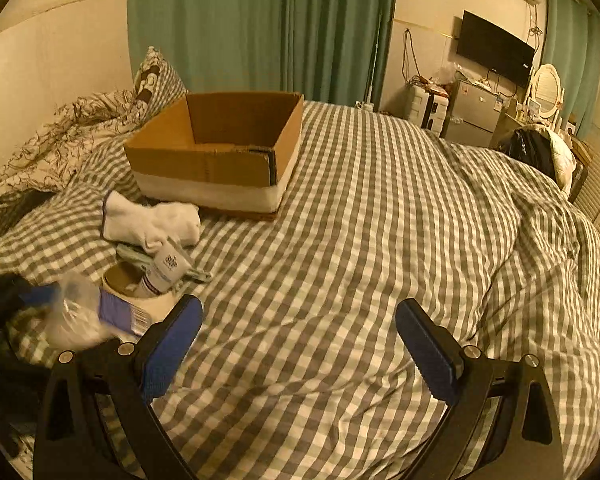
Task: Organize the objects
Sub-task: 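Grasp the white sock with the right tool while the left tool holds the jar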
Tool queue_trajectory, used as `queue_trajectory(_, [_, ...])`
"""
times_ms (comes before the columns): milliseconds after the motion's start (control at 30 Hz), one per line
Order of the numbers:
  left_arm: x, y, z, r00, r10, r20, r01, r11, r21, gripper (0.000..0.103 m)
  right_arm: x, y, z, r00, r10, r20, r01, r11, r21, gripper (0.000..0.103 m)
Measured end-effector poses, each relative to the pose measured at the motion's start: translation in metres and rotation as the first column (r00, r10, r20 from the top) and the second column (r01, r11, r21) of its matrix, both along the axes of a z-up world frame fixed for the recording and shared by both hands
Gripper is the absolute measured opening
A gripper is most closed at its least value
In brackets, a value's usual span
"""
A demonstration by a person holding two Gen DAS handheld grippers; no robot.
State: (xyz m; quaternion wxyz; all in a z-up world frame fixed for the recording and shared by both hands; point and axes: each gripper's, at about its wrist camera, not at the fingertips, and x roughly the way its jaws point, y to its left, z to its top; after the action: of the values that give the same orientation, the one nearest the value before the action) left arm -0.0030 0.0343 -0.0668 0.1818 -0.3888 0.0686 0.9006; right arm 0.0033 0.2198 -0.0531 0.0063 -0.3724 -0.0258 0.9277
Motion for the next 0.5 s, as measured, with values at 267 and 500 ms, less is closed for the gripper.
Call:
queue_trajectory(267, [-0.044, -0.065, 0.041, 0.972, 0.201, -0.124, -0.199, 0.980, 0.026, 0.071, -0.044, -0.049, 0.012, 0.990, 0.140, -0.008, -0.141, 0.990, -0.032, 0.098])
queue_trajectory(500, [-0.090, -0.093, 0.031, 0.922, 0.352, -0.159, -0.355, 0.935, 0.014, 0.070, -0.126, -0.100, -0.027, 0.960, 0.242, 0.141, -0.229, 0.968, -0.103, 0.098])
